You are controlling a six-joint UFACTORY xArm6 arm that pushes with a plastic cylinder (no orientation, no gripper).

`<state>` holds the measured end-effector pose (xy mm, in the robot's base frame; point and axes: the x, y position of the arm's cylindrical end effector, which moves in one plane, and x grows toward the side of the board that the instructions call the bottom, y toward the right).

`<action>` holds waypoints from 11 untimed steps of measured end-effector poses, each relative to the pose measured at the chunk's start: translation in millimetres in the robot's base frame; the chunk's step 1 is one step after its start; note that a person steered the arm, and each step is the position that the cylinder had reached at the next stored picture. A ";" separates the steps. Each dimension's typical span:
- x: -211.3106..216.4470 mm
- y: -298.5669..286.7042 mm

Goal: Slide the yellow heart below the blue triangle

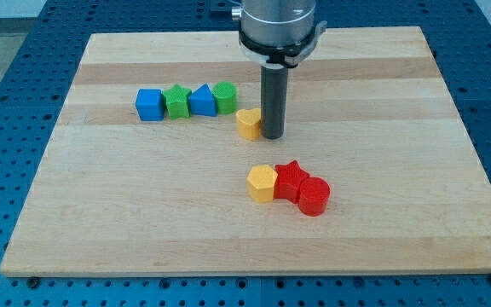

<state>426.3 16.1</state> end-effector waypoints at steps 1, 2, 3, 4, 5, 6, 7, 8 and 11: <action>-0.7 -18.5; -1.4 -38.5; -9.3 -36.0; -13.6 -26.1; -13.6 -28.6; -13.6 -48.9; -13.5 -68.1; -13.5 -74.3; -13.5 -53.6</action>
